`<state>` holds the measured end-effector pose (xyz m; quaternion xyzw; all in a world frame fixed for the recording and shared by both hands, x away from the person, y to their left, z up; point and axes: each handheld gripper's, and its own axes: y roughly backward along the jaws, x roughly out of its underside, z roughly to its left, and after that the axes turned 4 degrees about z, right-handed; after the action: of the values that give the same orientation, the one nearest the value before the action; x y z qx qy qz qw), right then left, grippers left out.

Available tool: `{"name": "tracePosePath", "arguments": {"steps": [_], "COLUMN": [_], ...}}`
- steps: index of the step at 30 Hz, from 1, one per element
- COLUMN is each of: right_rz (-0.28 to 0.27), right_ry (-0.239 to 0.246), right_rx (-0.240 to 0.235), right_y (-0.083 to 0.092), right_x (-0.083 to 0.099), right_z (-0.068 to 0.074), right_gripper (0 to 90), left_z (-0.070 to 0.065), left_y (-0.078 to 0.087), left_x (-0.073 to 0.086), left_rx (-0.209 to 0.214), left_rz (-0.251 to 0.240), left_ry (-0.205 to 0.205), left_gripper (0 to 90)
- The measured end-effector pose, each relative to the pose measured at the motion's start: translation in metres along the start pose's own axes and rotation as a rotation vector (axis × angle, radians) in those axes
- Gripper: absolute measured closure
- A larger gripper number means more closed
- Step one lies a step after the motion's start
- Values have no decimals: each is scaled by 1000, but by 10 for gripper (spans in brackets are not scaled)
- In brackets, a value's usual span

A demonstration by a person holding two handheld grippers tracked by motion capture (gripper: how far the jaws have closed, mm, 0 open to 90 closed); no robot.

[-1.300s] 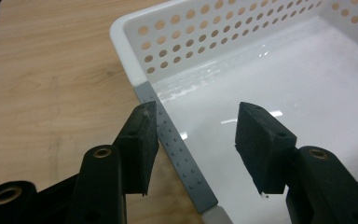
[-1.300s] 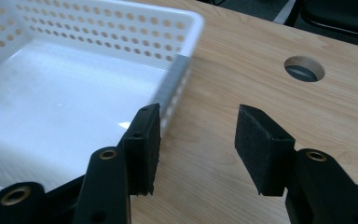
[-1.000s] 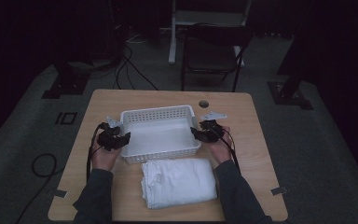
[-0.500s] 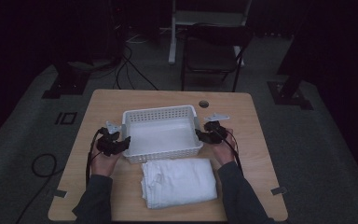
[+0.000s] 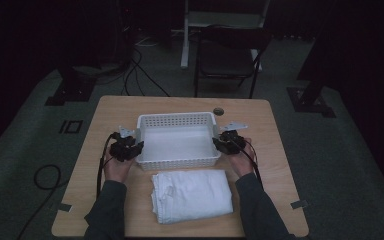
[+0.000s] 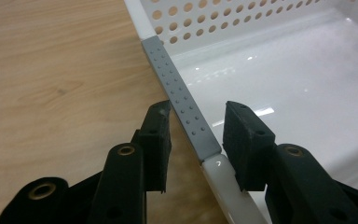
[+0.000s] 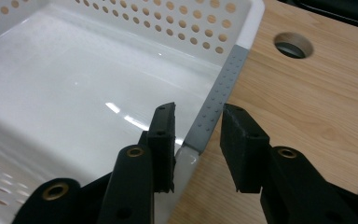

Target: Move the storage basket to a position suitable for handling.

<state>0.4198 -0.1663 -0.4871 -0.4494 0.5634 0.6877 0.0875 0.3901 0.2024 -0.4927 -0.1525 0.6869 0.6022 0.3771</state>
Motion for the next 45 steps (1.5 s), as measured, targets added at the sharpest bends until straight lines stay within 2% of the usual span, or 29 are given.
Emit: {"name": "tracePosePath", "arguments": {"steps": [1,3,4,6,12,17,19,22,23,27,29,31,32,33,36,39,40,45], "right_rz": [-1,-3,-3,-2,-5,-6,-7,-7,-12,-31,-73,-86,-97,-117,-132,-137,-133,-118], "right_ry": [-9,-16,-39,-53,-88,-107,-109,-122,-126,-134,-138,-143,-140,-141,-146,-174,-171,-140], "right_rx": [5,7,7,13,30,25,24,25,20,36,40,36,36,24,9,-33,-56,-66], "right_y": [0,1,2,2,1,-1,-2,-3,-3,3,16,21,25,34,43,53,57,64], "right_x": [1,2,4,6,8,6,6,4,5,5,6,7,8,10,14,22,29,37], "right_z": [-2,-5,-11,-15,-27,-37,-38,-40,-41,-40,-39,-38,-38,-37,-37,-38,-37,-34], "right_gripper": [661,661,641,623,630,640,643,650,647,611,578,564,549,520,479,405,393,352], "left_z": [-3,-5,-6,-8,-18,-18,-17,-17,-16,-11,-9,-8,-8,-8,-9,-13,-15,-21], "left_y": [-6,-8,-11,-16,-30,-35,-37,-38,-37,-28,-19,-11,-7,-3,7,15,17,28], "left_x": [-6,-8,-12,-17,-31,-36,-39,-41,-41,-39,-37,-34,-32,-31,-25,-17,-15,-3], "left_rx": [-2,0,2,6,5,20,27,28,23,15,27,37,54,68,94,130,132,147], "left_rz": [4,3,2,4,16,16,13,13,11,-12,-39,-56,-65,-74,-105,-125,-124,-149], "left_ry": [-12,-12,-10,-6,-13,-2,16,18,22,46,62,61,61,58,60,54,44,35], "left_gripper": [613,616,624,631,633,633,634,634,603,533,484,474,473,472,459,456,451,445]}}
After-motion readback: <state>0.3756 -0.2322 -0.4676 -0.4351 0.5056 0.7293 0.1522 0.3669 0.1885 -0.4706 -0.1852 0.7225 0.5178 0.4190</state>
